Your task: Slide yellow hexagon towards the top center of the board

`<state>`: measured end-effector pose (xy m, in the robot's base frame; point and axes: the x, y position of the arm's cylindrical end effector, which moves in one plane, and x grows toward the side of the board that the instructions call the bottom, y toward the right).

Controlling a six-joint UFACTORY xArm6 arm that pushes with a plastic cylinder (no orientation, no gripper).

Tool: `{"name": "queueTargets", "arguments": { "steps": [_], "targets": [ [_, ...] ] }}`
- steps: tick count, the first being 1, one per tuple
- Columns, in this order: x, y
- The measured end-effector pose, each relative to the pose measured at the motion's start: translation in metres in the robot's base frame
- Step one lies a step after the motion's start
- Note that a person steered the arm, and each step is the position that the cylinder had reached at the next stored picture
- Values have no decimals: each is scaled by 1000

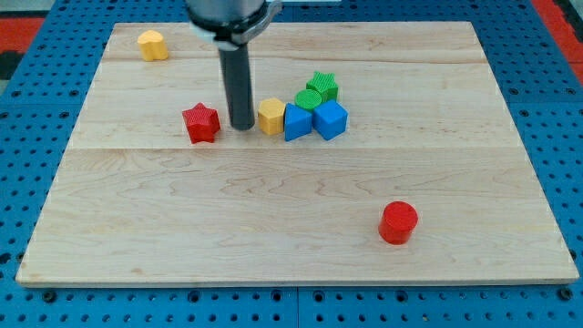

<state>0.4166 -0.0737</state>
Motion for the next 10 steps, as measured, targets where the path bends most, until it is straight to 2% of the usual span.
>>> {"name": "queueTargets", "arguments": {
  "steps": [1,2,4,5,6,7,8,10],
  "targets": [
    [11,26],
    [-34,46],
    [-110,42],
    [-122,66],
    [-103,102],
    [-123,114],
    [-159,66],
    [-160,93]
  ]
}}
